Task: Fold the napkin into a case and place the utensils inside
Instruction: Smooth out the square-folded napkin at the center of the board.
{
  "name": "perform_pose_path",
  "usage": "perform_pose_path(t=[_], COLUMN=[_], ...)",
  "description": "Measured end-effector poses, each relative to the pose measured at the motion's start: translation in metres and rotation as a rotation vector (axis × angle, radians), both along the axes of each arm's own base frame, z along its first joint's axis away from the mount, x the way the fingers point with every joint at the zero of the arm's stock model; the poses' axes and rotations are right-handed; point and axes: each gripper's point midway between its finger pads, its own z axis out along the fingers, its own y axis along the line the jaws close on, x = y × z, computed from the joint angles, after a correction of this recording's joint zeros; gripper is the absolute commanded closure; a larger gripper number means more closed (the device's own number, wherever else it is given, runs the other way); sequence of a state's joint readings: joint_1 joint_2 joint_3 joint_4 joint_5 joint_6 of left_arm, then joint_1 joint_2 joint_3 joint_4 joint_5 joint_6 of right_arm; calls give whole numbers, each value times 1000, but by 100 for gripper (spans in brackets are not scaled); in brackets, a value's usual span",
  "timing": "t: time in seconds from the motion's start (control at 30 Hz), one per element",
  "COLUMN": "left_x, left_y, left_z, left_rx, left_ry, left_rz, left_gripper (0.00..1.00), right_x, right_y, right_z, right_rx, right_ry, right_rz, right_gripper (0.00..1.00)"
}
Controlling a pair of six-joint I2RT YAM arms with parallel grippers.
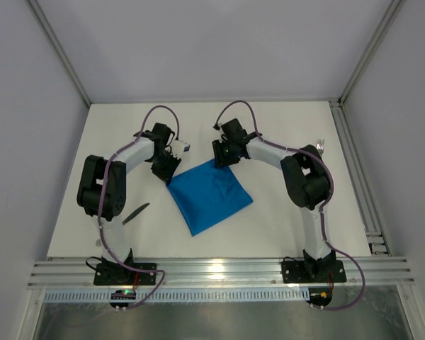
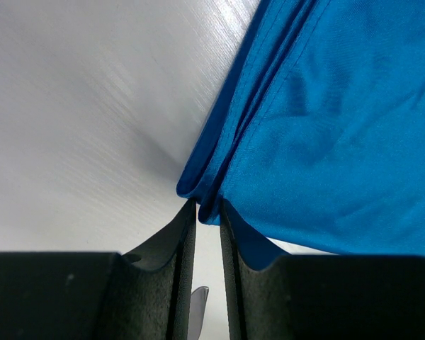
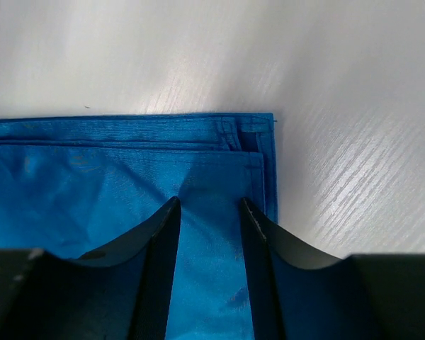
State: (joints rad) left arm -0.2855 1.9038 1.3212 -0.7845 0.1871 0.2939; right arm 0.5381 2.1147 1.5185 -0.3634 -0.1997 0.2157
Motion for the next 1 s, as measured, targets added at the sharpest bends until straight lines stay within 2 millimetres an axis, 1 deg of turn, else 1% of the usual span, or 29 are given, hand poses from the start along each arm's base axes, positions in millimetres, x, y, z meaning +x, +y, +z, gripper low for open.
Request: perform_pose_path(t=[0.13,0.23,0.27,0.37,0.43,0.57,0.67,0.77,0.8,0.87,0.9,0.97,1.0], left_x=[0,0,0,0,0,0,1,1,1,1,1,1,1], left_y=[0,0,0,0,0,0,0,0,0,0,0,0,0], left_z=[0,0,0,0,0,0,0,0,0,0,0,0,0], left_rx=[0,0,0,0,-1,-1,-1,-1,-1,-2,-2,-1,-1], left_ry=[0,0,0,0,-1,-2,-2,-3,-3,-3,-3,-3,-3], left_rz=[0,0,0,0,0,-1,-1,-1,-1,-1,-1,-1,-1], left_gripper=[79,79,79,79,79,79,79,79,79,79,79,79,79], right_x=[2,5,8,27,34,37,36,38,38,37,37,37,37], right_y=[1,-2,-3,-1,-1,-6,-6,-4,-4,-4,-4,-5,-5], right_z=[-1,2,4,15,16,8,-1,1,0,0,-1,-2,-2], right_rx=[-74,-139,-156,-180,-192,-225,-238,-234,-234,-233,-234,-237,-237], right_ry=[-58,-95,-104,-150,-165,-158,-136,-141,-137,-135,-134,-131,-131], right_rz=[6,18,20,18,11,8,17,20,21,21,21,20,20], right_gripper=[56,56,56,56,57,60,63,70,75,79,84,88,93])
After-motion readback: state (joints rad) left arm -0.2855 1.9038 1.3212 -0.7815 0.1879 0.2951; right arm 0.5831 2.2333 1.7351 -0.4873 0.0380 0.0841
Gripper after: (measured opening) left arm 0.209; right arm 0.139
